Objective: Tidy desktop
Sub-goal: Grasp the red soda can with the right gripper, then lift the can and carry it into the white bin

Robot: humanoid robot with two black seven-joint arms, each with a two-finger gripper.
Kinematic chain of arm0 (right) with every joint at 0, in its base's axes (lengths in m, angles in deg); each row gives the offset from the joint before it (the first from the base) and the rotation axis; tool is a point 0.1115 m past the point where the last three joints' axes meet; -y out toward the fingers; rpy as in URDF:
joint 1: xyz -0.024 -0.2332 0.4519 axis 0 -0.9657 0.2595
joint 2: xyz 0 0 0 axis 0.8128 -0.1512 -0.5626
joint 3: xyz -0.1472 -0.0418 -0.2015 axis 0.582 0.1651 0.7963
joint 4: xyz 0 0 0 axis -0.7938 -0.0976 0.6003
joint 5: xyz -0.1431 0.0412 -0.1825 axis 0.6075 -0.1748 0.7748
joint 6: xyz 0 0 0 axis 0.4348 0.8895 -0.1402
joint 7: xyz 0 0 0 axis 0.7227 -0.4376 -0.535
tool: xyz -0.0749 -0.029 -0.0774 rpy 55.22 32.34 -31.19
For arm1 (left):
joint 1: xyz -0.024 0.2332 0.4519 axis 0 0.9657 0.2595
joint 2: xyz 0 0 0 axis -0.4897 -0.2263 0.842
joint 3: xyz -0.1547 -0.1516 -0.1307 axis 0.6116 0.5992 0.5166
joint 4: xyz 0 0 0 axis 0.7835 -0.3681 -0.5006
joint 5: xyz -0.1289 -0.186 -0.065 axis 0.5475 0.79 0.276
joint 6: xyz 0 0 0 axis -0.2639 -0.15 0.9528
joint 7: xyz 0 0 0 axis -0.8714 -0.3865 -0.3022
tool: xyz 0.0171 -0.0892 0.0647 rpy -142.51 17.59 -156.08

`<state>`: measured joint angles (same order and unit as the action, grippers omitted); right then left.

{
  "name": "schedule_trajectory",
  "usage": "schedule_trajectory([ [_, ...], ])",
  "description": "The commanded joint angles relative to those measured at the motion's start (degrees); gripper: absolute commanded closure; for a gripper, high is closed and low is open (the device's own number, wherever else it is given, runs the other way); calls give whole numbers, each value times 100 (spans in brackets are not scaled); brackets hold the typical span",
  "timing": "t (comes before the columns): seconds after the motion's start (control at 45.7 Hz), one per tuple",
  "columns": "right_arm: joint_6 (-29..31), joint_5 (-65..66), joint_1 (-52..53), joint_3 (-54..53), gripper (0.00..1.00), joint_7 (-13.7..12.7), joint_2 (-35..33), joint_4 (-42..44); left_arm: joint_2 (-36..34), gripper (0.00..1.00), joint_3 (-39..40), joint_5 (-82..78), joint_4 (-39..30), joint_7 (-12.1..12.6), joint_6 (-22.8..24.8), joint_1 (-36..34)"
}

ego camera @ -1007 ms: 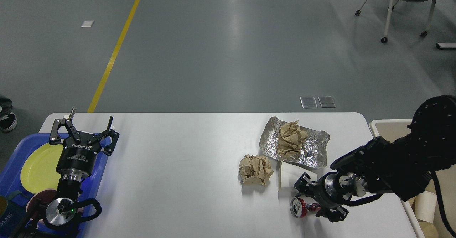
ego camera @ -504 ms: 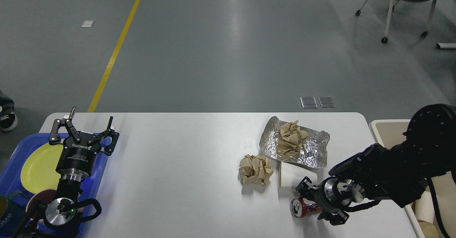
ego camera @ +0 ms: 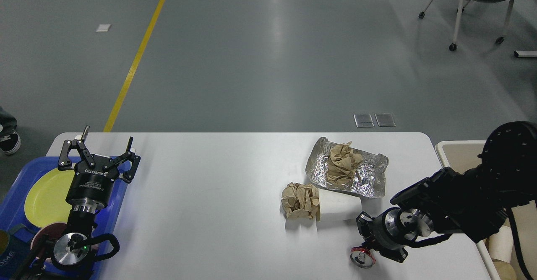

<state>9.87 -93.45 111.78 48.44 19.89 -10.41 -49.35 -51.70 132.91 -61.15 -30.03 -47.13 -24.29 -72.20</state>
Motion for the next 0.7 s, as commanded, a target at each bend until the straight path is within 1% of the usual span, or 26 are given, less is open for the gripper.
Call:
schedule_trajectory([
  [0.0, 41, -2, 111, 9, 100, -72, -56, -174, 0, 4, 0, -1, 0, 0, 0, 0],
  [0.285, 67, -2, 198, 9, 100, -81, -108, -253, 0, 4, 0, -1, 0, 0, 0, 0],
  [0.416, 295, 33, 347, 44, 100, -72, -144, -420, 0, 4, 0, -1, 0, 0, 0, 0],
  [0.525, 463, 164, 891, 236, 100, -72, -249, -894, 0, 4, 0, -1, 0, 0, 0, 0],
  [0.679, 770, 815, 2139, 571, 100, -72, -372, -1773, -9, 4, 0, 7, 0, 0, -9, -9],
])
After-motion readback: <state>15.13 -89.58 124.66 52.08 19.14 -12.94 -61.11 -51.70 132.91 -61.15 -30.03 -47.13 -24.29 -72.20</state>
